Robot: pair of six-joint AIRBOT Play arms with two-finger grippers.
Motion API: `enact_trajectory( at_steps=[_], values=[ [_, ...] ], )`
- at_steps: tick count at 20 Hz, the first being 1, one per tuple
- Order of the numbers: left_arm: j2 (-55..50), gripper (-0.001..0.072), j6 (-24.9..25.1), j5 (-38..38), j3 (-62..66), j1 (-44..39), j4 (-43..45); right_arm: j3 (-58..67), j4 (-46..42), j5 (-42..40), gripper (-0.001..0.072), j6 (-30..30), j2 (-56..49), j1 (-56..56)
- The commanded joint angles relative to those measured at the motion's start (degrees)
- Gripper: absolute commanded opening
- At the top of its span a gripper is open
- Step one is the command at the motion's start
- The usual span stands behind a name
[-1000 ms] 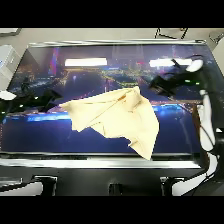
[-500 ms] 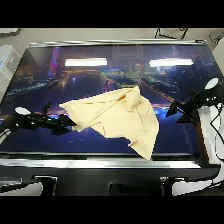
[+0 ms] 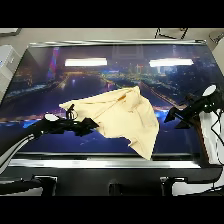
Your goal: Fold the clothes and pants, and hang the long-sleeved shirts on hangers.
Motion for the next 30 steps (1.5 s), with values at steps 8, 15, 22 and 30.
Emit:
enact_trajectory(
  at_steps=[8,15,22,30],
  values=[
    [-2.0,0.0025,-2.7,13.9,0.5,-8.6,-7.9,-5.6,1.2,-3.1,0.0671,-0.1,0.6,0.0],
    [0.0,0.0024,-1.1,11.6,0.4,-8.4,-6.4,-16.9,9.0,-16.8,0.0673,-4.9,1.1,7.7],
    [7.4,0.0022,-1.1,8.9,5.8,-4.4,6.0,-8.9,17.7,-22.7,0.0033,-8.3,6.8,9.5],
    [25.6,0.0023,0.4,-2.0,53.9,5.1,12.3,29.9,10.5,-37.5,0.0034,-13.5,34.2,9.5]
  ],
)
